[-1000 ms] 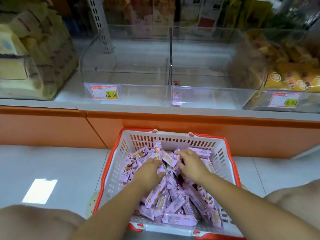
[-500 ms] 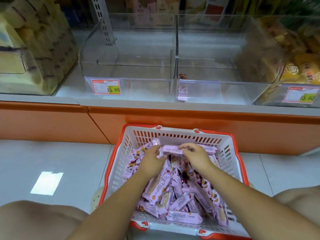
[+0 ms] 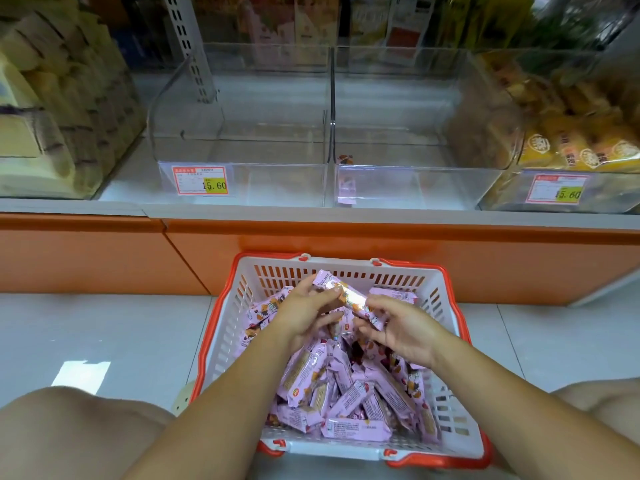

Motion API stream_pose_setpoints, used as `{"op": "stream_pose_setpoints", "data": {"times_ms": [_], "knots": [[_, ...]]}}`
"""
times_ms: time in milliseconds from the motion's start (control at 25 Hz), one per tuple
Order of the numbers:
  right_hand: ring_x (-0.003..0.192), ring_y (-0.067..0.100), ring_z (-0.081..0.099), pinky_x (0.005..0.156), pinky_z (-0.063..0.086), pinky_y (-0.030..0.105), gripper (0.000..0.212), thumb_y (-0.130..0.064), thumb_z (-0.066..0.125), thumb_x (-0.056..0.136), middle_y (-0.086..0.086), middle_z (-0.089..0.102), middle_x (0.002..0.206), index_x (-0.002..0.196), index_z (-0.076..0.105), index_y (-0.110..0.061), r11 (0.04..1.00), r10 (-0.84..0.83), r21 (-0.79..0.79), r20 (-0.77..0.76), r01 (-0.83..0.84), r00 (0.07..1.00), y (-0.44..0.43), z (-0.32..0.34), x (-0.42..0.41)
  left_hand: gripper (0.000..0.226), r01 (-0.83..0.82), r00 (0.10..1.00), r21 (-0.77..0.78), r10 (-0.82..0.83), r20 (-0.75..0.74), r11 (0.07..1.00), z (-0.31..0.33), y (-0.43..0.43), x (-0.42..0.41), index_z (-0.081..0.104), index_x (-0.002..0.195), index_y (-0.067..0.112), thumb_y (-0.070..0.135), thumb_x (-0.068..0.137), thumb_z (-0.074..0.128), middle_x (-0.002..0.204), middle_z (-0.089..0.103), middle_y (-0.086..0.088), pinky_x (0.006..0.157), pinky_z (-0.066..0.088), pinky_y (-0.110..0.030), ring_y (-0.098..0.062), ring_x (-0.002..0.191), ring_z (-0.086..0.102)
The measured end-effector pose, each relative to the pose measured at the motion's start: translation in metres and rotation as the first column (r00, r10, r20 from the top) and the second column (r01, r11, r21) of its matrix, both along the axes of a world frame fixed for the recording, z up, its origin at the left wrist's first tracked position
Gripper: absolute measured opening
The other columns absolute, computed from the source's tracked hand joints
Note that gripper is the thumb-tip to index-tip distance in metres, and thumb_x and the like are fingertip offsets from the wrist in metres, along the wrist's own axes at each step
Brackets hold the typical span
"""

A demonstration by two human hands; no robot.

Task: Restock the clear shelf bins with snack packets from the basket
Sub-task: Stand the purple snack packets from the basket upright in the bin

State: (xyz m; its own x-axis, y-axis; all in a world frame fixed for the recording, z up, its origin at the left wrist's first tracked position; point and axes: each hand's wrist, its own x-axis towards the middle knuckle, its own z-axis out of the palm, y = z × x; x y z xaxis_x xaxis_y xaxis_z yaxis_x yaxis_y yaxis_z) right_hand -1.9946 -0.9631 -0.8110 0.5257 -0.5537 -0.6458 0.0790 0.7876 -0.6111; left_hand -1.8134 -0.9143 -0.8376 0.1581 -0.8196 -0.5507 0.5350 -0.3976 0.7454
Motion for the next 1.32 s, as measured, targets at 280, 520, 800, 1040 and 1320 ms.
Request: {"op": "stream_pose_setpoints", "data": {"times_ms": [280, 520, 800, 1040, 1320], "knots": [[0.058, 0.012, 0.064, 0.073, 0.054, 0.033, 0.012, -0.004, 0.058, 0.091, -0.001, 0.063, 0.065, 0.096, 0.068, -0.008, 0.998, 0.02, -0.065, -0.066, -0.024, 0.998, -0.003, 0.002, -0.005, 0.026, 0.059, 0.998, -0.062, -0.059, -0.006, 0.996, 0.007, 0.0, -0.002, 0.063, 0.113, 0.011, 0.008, 0.087, 0.066, 0.12, 0.066, -0.01, 0.075, 0.056, -0.028, -0.02, 0.103, 0.068], [0.078, 0.022, 0.063, 0.072, 0.055, 0.033, 0.014, -0.002, 0.059, 0.09, 0.009, 0.065, 0.087, 0.099, 0.07, -0.006, 0.998, 0.001, -0.069, -0.059, -0.005, 0.998, -0.006, 0.004, -0.001, 0.023, 0.048, 0.999, -0.083, -0.049, -0.014, 0.995, 0.012, -0.001, 0.0, 0.063, 0.112, 0.011, 0.007, 0.089, 0.064, 0.113, 0.068, -0.009, 0.074, 0.057, -0.028, -0.024, 0.108, 0.066], [0.085, 0.018, 0.065, 0.074, 0.059, 0.024, 0.011, -0.008, 0.06, 0.09, 0.012, 0.067, 0.095, 0.101, 0.064, -0.006, 0.956, -0.259, -0.128, 0.048, 0.263, 0.965, -0.022, 0.007, -0.001, 0.031, 0.225, 0.941, 0.043, -0.229, 0.25, 0.973, 0.02, 0.004, 0.001, 0.063, 0.109, 0.012, -0.001, 0.082, 0.068, 0.104, 0.067, -0.013, 0.062, 0.056, -0.027, -0.02, 0.076, 0.063], [0.113, 0.034, 0.062, 0.097, 0.052, 0.044, 0.049, 0.002, 0.064, 0.085, 0.019, 0.066, 0.12, 0.13, 0.056, -0.015, 0.969, -0.208, -0.111, 0.107, 0.22, 0.972, -0.019, 0.013, 0.002, 0.032, 0.244, 0.948, 0.019, -0.242, 0.204, 0.97, 0.02, 0.006, -0.004, 0.058, 0.112, 0.005, 0.009, 0.084, 0.071, 0.096, 0.069, -0.004, 0.057, 0.055, -0.025, -0.015, 0.08, 0.066], [0.08, 0.018, 0.071, 0.065, 0.055, 0.029, 0.057, 0.003, 0.066, 0.084, 0.01, 0.07, 0.097, 0.134, 0.052, -0.021, 0.856, -0.184, -0.497, -0.036, 0.142, 0.982, -0.017, 0.06, 0.015, 0.025, 0.367, 0.855, -0.112, -0.287, 0.431, 0.924, 0.082, -0.006, -0.009, 0.057, 0.099, 0.004, 0.006, 0.08, 0.074, 0.097, 0.073, -0.01, 0.082, 0.057, -0.035, -0.022, 0.086, 0.069]]}}
